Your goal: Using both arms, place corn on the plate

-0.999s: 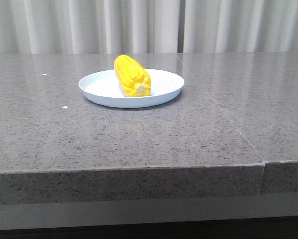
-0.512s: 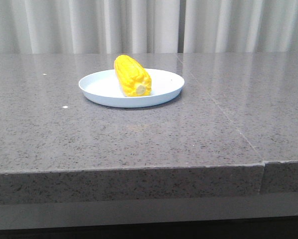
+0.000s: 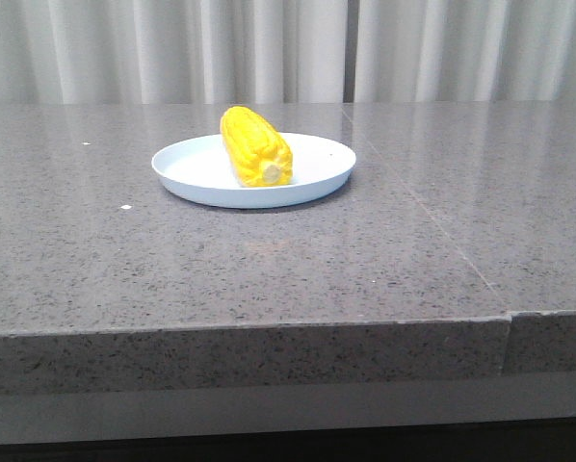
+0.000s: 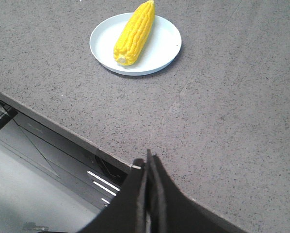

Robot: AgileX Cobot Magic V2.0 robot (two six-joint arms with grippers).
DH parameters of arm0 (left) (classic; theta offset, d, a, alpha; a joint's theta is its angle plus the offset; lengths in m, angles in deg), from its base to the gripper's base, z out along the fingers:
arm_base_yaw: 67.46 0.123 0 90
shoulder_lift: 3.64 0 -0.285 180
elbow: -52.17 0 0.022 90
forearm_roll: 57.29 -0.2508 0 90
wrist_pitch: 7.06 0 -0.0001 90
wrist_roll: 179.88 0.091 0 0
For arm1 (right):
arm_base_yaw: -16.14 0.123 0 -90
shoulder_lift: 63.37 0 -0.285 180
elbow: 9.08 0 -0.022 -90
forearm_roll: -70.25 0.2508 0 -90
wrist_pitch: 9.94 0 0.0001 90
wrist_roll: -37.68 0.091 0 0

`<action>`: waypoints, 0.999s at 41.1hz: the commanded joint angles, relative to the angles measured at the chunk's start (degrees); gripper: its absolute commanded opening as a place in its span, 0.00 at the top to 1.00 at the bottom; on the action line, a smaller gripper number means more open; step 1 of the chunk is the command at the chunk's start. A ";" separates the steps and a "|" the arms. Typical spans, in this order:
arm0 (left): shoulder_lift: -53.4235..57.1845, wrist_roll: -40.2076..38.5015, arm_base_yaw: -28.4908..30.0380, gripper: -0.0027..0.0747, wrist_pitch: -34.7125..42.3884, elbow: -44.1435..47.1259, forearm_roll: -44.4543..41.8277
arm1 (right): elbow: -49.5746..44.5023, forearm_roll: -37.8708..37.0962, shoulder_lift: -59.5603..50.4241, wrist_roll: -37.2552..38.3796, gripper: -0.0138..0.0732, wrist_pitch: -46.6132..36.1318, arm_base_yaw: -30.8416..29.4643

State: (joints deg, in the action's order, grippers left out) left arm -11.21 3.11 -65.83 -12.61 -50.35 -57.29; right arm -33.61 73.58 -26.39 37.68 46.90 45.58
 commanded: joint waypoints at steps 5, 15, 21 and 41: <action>1.09 -0.84 0.16 0.99 5.02 0.24 0.00 | 1.41 -0.33 0.22 -0.67 0.98 -4.23 -0.08; 1.09 -0.84 0.16 0.99 4.76 0.24 0.00 | 1.41 -0.33 0.22 -0.67 0.98 -4.23 -0.08; 1.09 -0.84 0.16 0.99 4.76 0.24 0.00 | 1.41 -0.33 0.22 -0.67 0.98 -4.23 -0.08; 1.09 -0.84 0.16 0.99 4.76 0.24 0.00 | -4.09 -0.90 -2.29 -0.67 0.98 -11.77 -2.41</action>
State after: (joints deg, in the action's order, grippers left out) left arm -11.21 2.89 -65.83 -12.39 -50.35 -57.29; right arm -36.04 73.48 -27.54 37.37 43.45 44.98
